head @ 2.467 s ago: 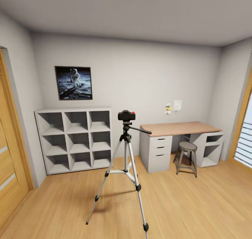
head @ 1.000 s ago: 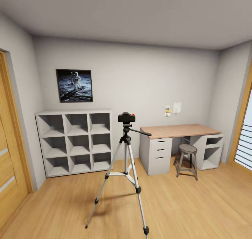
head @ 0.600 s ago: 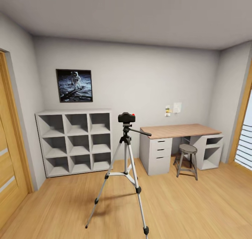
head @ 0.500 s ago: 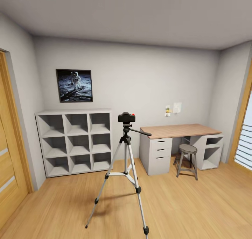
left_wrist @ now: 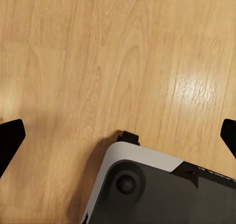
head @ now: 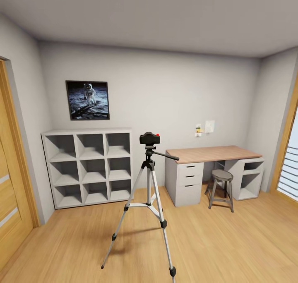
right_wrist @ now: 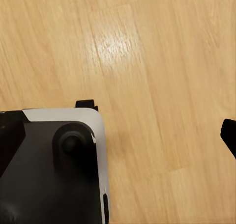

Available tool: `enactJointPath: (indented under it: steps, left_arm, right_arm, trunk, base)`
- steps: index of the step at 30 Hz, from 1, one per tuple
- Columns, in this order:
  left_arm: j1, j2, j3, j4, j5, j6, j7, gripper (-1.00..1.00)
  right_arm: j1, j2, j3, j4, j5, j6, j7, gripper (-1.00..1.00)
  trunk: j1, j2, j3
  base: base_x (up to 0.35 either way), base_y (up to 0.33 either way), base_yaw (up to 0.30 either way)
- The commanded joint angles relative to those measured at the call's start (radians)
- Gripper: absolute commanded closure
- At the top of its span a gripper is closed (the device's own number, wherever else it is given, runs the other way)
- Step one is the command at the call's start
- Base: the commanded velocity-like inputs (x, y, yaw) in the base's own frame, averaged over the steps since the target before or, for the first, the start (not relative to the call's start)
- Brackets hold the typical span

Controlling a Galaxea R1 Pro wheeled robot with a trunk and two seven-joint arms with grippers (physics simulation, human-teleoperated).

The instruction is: Attach the digital camera to the camera tripod in the bedroom.

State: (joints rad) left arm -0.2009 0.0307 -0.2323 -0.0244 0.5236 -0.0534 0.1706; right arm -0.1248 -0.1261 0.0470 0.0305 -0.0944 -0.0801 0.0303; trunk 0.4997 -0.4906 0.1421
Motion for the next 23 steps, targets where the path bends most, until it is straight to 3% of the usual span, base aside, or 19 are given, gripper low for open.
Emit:
enactJointPath:
  steps: [1, 23]
  left_arm:
    - [0.000, 0.000, -0.009, 0.000, 0.009, -0.002, 0.003, -1.00]
    - [0.000, 0.000, -0.010, 0.000, 0.009, -0.002, 0.003, -1.00]
  right_arm:
    - [-0.001, 0.000, 0.005, 0.003, -0.010, -0.006, 0.003, -1.00]
    - [-0.001, -0.001, 0.005, 0.003, -0.012, -0.008, 0.002, -1.00]
  trunk:
    - [0.000, -0.001, -0.001]
    - [0.000, -0.001, -0.013]
  base:
    - [0.000, 0.000, 0.000]
    - [0.000, 0.000, 0.000]
